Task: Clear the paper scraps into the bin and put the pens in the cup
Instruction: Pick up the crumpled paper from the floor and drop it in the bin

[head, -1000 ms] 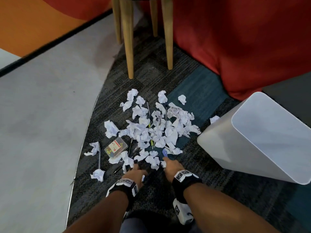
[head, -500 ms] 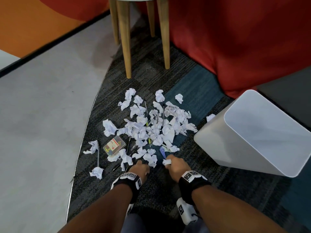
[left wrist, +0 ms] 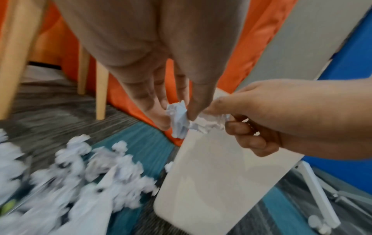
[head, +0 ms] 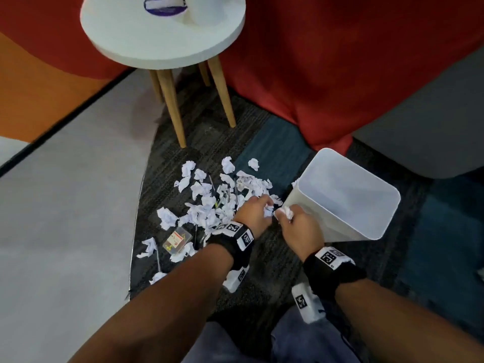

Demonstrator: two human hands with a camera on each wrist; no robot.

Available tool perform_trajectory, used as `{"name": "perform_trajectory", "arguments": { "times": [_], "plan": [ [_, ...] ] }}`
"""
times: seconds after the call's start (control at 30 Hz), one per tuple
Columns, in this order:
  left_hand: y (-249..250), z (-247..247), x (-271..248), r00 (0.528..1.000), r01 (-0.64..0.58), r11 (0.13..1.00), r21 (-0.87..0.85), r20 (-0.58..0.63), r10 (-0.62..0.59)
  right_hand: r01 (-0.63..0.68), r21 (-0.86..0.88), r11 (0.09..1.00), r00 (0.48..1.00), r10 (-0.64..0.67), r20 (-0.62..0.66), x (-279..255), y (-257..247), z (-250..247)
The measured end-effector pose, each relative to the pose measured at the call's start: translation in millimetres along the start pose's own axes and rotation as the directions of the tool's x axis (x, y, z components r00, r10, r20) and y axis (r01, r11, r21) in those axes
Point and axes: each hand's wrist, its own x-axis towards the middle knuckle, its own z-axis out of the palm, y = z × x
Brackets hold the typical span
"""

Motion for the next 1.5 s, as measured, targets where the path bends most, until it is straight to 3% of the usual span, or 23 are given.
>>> {"name": "perform_trajectory", "arguments": {
  "times": [0.17,0.3,0.4,0.5,0.63,0.87,1.03,1.17,1.3,1.37,1.5],
  "plan": [
    [62.2,-24.1,12.0,0.993,-0.101,0.995,-0.024,-0.061,0.099,-0.018,0.194,0.981,0.967,0.066,-0.244,-7.3,-3.0,-62.8],
    [97.0,-32.3,21.6,0.987,-0.153,0.988,0.003,-0.051,0.153,-0.046,0.202,0.978,0.926,0.118,-0.36,8.8,20.9,-90.0],
    [112.5,-31.9,30.1,0.986,-0.165,0.986,0.027,-0.028,0.166,-0.166,0.083,0.983,0.935,0.184,-0.303,22.7,38.1,-97.0],
    [120.3,-28.9,37.8,0.987,-0.159,0.986,0.045,-0.007,0.159,-0.263,-0.033,0.964,0.953,0.255,-0.164,30.3,49.8,-95.5],
    [122.8,-20.4,46.2,0.986,-0.169,0.985,0.033,-0.01,0.169,-0.297,-0.022,0.955,0.951,0.294,-0.095,31.3,61.3,-88.6],
    [116.9,-18.1,46.3,0.961,-0.275,0.961,0.002,0.028,0.275,-0.09,0.128,0.988,0.946,0.125,-0.298,19.5,52.0,-87.6],
    [77.9,-44.0,22.4,0.967,-0.249,0.968,0.012,-0.05,0.25,0.154,0.048,0.987,0.896,-0.119,-0.428,12.6,2.4,-78.1],
    [4.9,-72.5,-0.1,0.981,-0.168,0.985,0.047,-0.093,0.172,0.29,-0.068,0.954,0.914,-0.298,-0.276,8.3,-55.6,-44.3],
    [-63.2,-75.9,-15.0,0.997,-0.034,0.997,0.071,-0.062,0.038,0.346,-0.213,0.914,0.938,-0.335,0.087,13.2,-88.4,5.7],
    [-90.5,-67.3,-18.4,0.999,0.043,0.996,0.083,-0.009,-0.042,0.363,-0.264,0.894,0.917,-0.293,0.271,15.5,-90.0,34.0],
    [-135.3,-42.7,-20.9,0.975,0.182,0.976,0.123,0.109,-0.195,0.401,-0.323,0.857,0.824,-0.182,0.537,19.2,-65.6,83.8]
  ]
}}
